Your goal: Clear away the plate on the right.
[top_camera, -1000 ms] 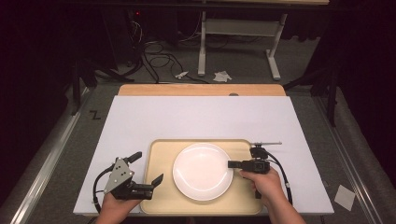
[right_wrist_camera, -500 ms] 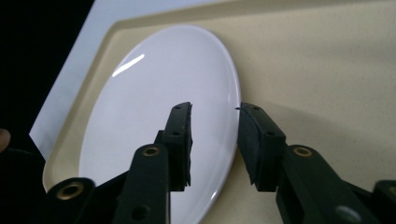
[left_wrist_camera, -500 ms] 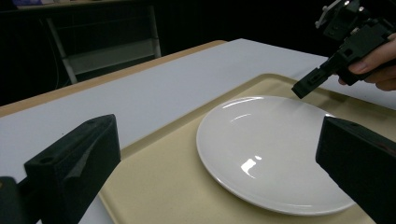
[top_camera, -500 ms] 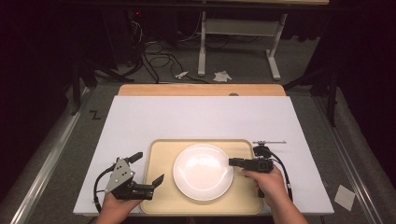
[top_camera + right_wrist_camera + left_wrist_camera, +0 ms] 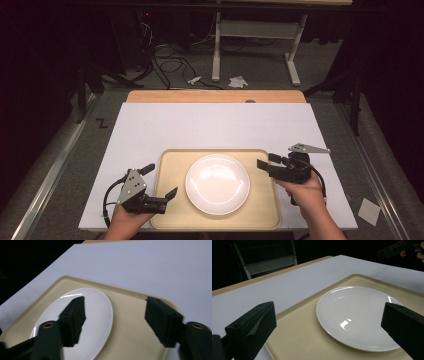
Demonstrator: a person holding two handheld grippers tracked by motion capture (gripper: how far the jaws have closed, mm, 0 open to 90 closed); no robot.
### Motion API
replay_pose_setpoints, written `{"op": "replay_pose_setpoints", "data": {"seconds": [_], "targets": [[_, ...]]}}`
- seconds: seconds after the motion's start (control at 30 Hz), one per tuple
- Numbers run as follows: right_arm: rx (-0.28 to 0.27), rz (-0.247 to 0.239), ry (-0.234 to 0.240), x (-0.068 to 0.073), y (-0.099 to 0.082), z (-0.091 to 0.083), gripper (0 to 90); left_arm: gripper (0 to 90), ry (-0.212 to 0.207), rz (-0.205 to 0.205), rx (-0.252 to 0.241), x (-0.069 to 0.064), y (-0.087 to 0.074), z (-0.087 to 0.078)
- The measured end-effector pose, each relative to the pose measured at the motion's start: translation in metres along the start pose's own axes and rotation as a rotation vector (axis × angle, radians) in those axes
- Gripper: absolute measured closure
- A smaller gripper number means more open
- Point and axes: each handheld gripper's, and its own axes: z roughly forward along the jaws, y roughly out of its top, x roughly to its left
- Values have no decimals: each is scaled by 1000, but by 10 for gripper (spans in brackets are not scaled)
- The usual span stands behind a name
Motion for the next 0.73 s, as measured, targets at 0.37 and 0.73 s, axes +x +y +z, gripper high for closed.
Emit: {"op": "replay_pose_setpoints", "data": {"seconds": [0.37, 0.73], "targets": [[-166, -38, -110, -16, -33, -48, 4, 7, -16, 5, 13, -7, 1, 6], [-214, -83, -137, -17, -33, -49, 4, 7, -26, 7, 30, -9, 0, 9]]}}
